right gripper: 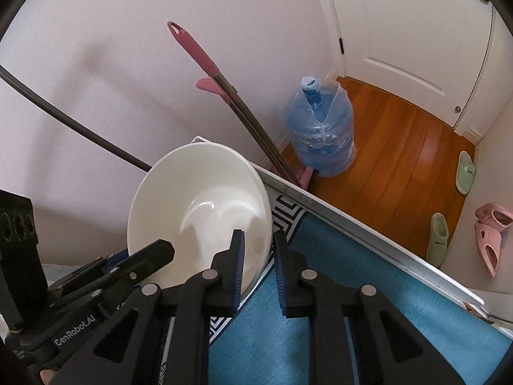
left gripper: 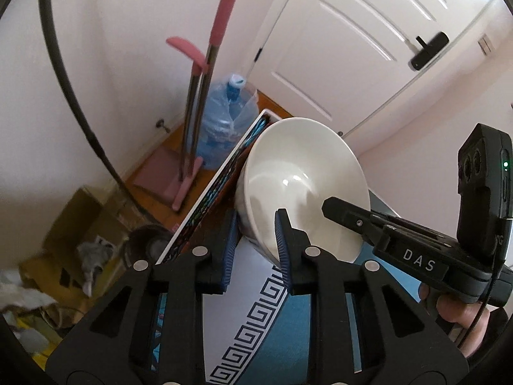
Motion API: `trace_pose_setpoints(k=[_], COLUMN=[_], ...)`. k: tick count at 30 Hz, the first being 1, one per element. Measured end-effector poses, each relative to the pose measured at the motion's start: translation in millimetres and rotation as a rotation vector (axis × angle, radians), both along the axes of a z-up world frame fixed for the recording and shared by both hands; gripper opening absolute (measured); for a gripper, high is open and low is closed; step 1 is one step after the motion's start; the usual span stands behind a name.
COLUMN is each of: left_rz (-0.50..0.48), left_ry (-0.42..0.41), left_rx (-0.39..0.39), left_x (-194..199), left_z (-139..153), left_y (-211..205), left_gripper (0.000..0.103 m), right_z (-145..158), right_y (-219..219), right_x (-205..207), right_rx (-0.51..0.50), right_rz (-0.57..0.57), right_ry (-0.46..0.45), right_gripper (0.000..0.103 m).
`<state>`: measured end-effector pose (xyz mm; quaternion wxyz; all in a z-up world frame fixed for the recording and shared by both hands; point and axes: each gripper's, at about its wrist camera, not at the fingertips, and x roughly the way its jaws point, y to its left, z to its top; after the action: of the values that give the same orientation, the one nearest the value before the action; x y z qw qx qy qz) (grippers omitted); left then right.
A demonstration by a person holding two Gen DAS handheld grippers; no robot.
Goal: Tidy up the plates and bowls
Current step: 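Lift the white bowl with both grippers and carry it to the cream bowl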
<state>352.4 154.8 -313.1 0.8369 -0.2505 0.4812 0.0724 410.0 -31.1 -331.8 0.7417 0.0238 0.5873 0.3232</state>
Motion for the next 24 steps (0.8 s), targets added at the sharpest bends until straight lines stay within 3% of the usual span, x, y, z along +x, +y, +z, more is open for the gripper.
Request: trace_pose_setpoints(k=[7,13,19,24], left_rz=[-0.054,-0.094,-0.153,-0.225], left_ry=[-0.069,-0.133,-0.178,-0.202], left_rx=[0.071,0.114,0.131,0.100], left_x=[-21.8,-59.8,-111.6,-152.7], left_z=[37.9,84.6,129.4,153.8], left_y=[-26.0,-65.3,-129.4,-195.6], left_gripper=[0.021,0.021,0.021,0.021], right_z=[32.2,80.9,133.6,163.9], right_y=[-19.3,-60.7,-117.6,-180.5], right_x=[-19.0,-58.3,-118.0,-173.5], right_rx=[0.037,0.089,0.099,0.085], right_rz=[-0.041,-0.102,-0.152,-0.215], right_ry=[-0.073,-0.137,-0.215,-0.246], right_gripper=[0.017,0.017,0.017,0.017])
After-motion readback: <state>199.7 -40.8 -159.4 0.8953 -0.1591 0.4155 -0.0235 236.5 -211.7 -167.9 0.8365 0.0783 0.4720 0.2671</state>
